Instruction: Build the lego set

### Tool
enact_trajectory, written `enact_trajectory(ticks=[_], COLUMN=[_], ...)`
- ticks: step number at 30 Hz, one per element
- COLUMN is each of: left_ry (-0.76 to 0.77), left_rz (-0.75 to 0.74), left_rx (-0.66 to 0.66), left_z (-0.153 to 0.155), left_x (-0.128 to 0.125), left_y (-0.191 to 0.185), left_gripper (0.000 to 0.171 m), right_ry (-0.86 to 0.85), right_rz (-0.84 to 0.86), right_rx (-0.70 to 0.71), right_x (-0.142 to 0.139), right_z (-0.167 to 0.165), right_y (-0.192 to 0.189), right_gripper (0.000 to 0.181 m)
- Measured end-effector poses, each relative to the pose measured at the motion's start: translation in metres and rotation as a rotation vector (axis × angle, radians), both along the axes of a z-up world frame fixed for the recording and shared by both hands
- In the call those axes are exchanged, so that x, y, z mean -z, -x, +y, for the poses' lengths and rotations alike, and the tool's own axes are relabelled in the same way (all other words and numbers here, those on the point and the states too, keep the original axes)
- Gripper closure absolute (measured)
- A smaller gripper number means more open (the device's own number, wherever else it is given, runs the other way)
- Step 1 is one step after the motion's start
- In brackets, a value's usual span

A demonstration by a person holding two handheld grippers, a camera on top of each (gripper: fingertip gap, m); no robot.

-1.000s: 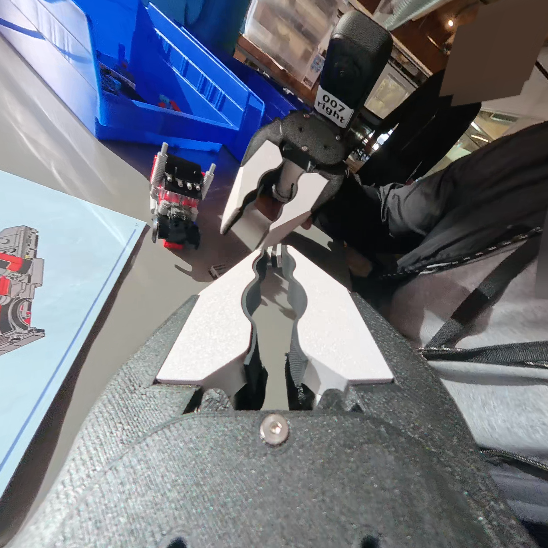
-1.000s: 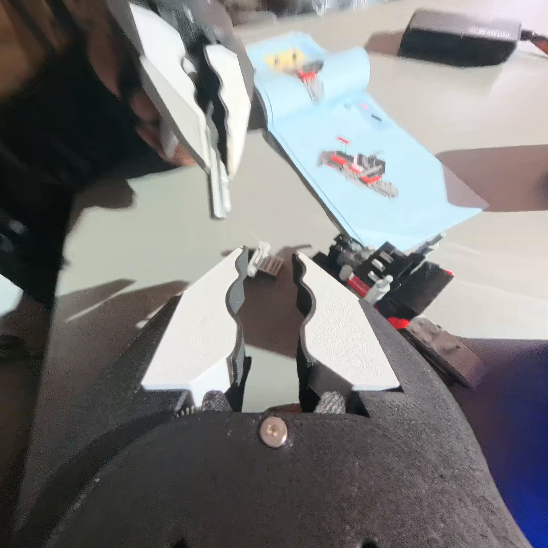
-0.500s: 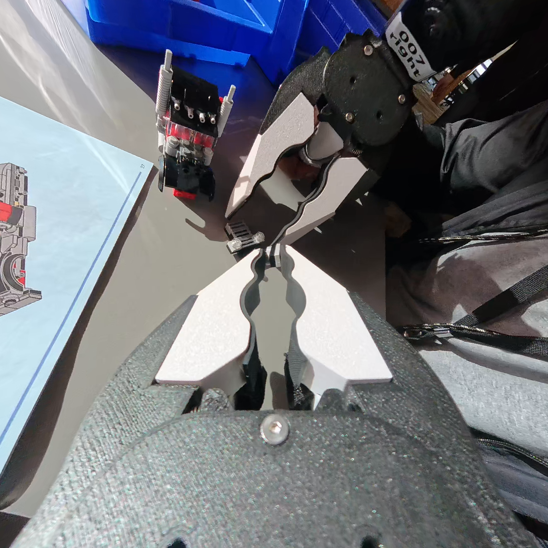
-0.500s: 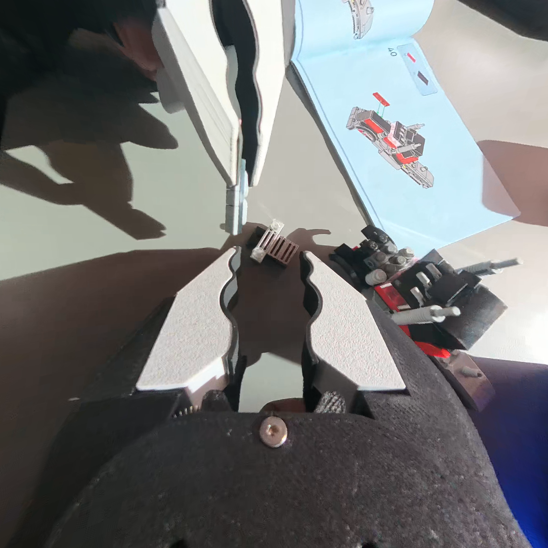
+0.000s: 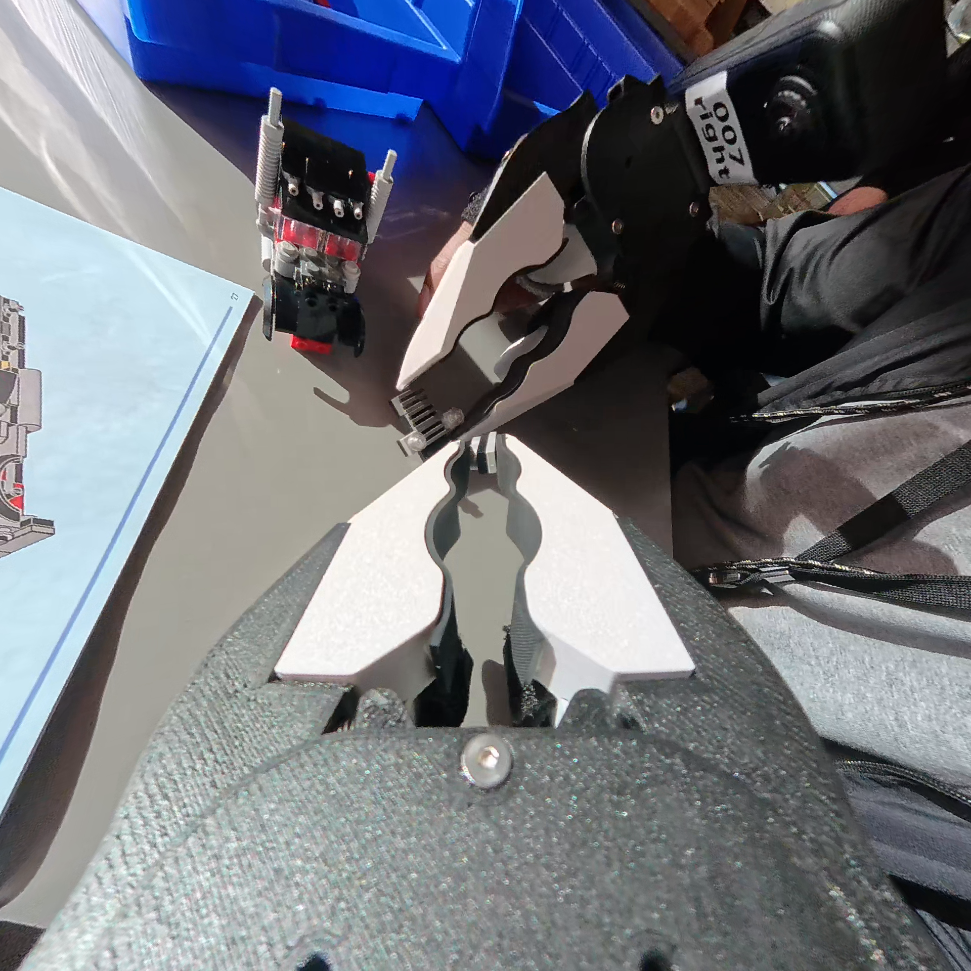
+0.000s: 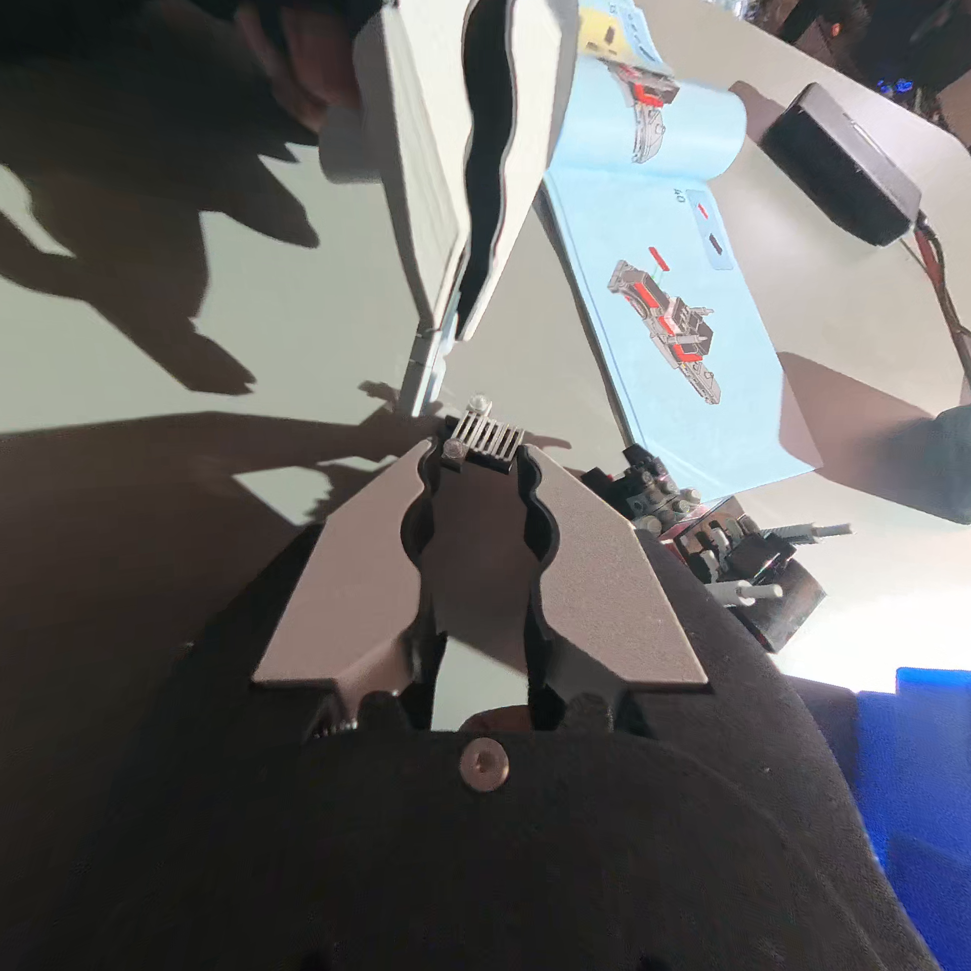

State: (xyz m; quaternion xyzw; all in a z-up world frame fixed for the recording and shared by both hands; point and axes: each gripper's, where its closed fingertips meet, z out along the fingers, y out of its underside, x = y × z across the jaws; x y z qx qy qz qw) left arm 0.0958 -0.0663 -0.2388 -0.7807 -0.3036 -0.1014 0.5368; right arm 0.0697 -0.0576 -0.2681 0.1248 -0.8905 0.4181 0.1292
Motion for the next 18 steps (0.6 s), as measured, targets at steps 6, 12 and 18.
enact_trajectory(ticks=[6,12,18], left_ry=[0.018,0.017,-0.047], left_rz=[0.002,0.011,0.073], left_rx=[0.012,0.022,0.04], left_z=[0.002,0.002,0.0], left_x=[0.002,0.002,-0.009], left_y=[-0.001,-0.003,-0.005], left_gripper=[0.161,0.161,0.161], right_ry=[0.016,0.095,0.239], right_rz=[0.051,0.112,0.26], right_rx=[-0.032,-0.083,-0.128], right_x=[-0.002,-0.012,-0.038], right_z=[0.0,-0.002,-0.006], right_y=[0.0,-0.002,-0.006], right_gripper=[0.15,0.151,0.151])
